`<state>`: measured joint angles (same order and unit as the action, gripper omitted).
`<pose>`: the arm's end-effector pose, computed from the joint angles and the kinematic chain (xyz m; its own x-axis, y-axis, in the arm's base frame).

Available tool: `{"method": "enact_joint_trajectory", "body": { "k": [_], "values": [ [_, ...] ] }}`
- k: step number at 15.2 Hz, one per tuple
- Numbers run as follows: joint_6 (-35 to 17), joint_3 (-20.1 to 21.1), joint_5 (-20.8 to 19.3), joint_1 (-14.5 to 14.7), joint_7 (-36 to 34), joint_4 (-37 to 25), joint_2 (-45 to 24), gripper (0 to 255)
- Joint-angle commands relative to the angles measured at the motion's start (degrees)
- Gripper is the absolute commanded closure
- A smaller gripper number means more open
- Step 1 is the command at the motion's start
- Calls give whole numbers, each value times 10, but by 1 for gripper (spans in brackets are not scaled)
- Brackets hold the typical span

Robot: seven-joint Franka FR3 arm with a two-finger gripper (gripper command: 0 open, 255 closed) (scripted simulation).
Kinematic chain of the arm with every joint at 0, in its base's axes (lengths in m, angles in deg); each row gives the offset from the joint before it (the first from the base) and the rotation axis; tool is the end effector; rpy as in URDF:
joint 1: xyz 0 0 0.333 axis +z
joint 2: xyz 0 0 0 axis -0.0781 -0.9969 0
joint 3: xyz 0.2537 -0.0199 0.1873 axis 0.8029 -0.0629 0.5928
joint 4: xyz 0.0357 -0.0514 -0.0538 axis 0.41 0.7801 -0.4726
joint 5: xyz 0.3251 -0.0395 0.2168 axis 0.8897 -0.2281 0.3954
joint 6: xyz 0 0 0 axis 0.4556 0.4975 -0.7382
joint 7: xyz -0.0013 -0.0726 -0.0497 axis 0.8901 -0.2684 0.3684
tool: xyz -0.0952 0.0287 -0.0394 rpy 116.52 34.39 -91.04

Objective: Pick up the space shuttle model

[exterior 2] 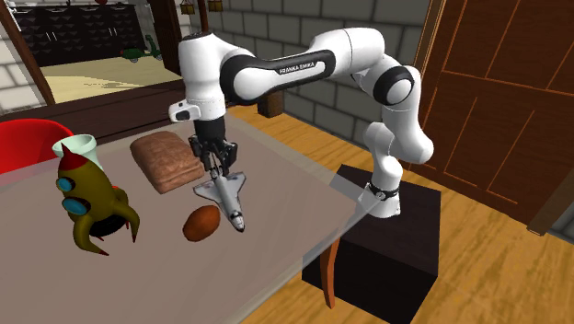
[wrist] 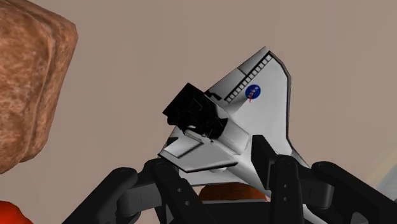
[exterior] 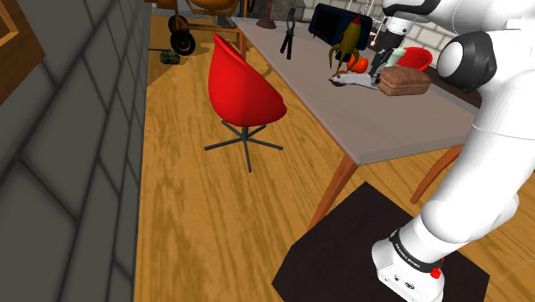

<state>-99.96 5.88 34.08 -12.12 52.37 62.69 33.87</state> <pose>0.5008 -0.4244 0.5460 0.9936 0.1053 0.0420 0.1052 -0.9944 0.0044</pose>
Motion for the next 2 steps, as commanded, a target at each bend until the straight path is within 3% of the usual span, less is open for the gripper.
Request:
{"method": "enact_joint_trajectory", "body": {
  "k": [1, 2],
  "values": [
    [8, 0, 0, -1, 0, -9, 0, 255],
    [8, 0, 0, -1, 0, -9, -1, 255]
  ]
}}
